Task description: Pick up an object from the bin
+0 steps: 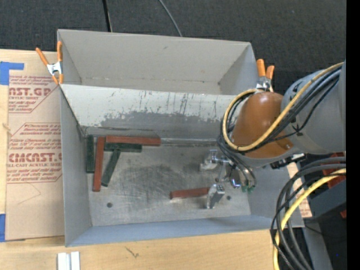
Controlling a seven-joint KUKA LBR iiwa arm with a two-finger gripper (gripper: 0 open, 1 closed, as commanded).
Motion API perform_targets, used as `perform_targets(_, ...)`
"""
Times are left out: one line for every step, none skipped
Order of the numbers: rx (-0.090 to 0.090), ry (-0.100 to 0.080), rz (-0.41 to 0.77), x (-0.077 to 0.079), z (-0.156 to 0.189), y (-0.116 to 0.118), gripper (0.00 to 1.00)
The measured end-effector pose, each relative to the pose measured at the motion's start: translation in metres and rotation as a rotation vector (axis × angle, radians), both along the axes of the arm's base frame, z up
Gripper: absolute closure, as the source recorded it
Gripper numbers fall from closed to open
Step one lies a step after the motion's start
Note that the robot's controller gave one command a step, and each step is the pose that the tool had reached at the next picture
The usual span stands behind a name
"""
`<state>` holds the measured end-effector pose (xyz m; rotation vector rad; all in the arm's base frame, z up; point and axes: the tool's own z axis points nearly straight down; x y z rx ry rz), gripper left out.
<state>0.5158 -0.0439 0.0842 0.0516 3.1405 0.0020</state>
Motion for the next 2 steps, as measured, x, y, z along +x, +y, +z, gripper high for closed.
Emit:
perform_targets(-0.010,-0.023,0.172,0.0100,-0.0065,0.0211,1.00)
perform_targets(-0.010,-0.023,0.172,0.0100,-0.0065,0.0211,1.00)
